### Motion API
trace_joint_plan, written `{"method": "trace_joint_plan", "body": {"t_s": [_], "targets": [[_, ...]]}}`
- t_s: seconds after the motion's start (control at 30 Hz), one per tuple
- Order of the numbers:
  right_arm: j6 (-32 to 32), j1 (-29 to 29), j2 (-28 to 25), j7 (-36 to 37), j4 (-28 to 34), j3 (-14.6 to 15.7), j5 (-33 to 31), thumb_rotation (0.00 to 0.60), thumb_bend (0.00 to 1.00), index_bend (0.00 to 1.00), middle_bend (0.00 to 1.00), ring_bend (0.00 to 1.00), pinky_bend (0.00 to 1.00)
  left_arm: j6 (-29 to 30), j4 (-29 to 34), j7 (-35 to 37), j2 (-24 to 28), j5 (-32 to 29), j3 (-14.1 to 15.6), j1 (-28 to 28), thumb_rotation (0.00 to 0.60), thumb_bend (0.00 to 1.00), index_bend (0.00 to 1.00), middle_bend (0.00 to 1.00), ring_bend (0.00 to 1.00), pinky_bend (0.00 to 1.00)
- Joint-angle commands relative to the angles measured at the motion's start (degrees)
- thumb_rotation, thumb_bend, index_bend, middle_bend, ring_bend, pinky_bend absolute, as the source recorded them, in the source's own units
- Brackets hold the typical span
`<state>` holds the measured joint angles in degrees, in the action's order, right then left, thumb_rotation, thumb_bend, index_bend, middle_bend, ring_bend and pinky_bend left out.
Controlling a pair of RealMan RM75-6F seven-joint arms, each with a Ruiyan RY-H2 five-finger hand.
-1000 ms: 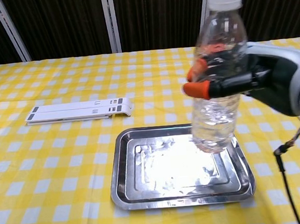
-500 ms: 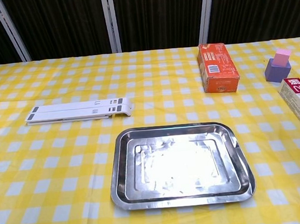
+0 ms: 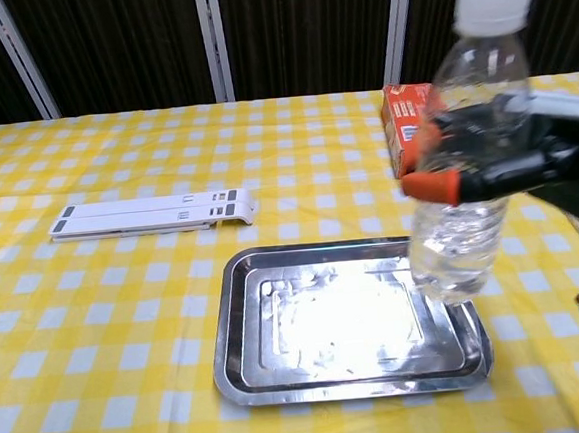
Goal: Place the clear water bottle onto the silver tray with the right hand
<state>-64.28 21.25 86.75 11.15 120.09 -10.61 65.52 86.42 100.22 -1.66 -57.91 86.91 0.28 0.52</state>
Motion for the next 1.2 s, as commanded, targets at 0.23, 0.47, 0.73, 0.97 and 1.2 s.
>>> {"method": "trace_joint_plan", "body": {"t_s": [0.23,0.47,0.73,0.97,1.2], "targets": [[-5.6,4.8,17.1,-13.6,-2.8,-0.8,-8.5,0.600,0.64,0.82,0.60,0.30,0.00,-0.7,0.1,-0.7,-0.3,-0.1,0.0,0.5,0.600,0.20,0.15,0.00,0.00,0.00],[-7.4,4.7,20.7,-14.0,-7.9,-1.2,-6.9,0.600,0.64,0.82,0.60,0.30,0.00,-0.6,0.2,-0.9,-0.3,0.1,0.1,0.5,0.600,0.20,0.15,0.00,0.00,0.00],[-8.1,3.0,23.4,-9.8,-14.5,-0.4,-4.0,0.600,0.64,0.82,0.60,0.30,0.00,-1.0,0.1,-1.0,-0.3,-0.3,0.0,0.7,0.600,0.20,0.15,0.00,0.00,0.00],[-10.9,1.5,28.3,-5.9,-20.1,-1.0,0.0,0.600,0.64,0.82,0.61,0.30,0.00,-1.0,0.2,-1.4,-0.5,-0.4,0.0,0.7,0.600,0.20,0.15,0.00,0.00,0.00],[-10.4,0.4,28.5,-5.3,-22.0,-1.0,-0.3,0.600,0.64,0.83,0.61,0.30,0.00,-1.1,0.1,-1.3,-0.4,-0.4,0.0,0.8,0.600,0.20,0.15,0.00,0.00,0.00]]}}
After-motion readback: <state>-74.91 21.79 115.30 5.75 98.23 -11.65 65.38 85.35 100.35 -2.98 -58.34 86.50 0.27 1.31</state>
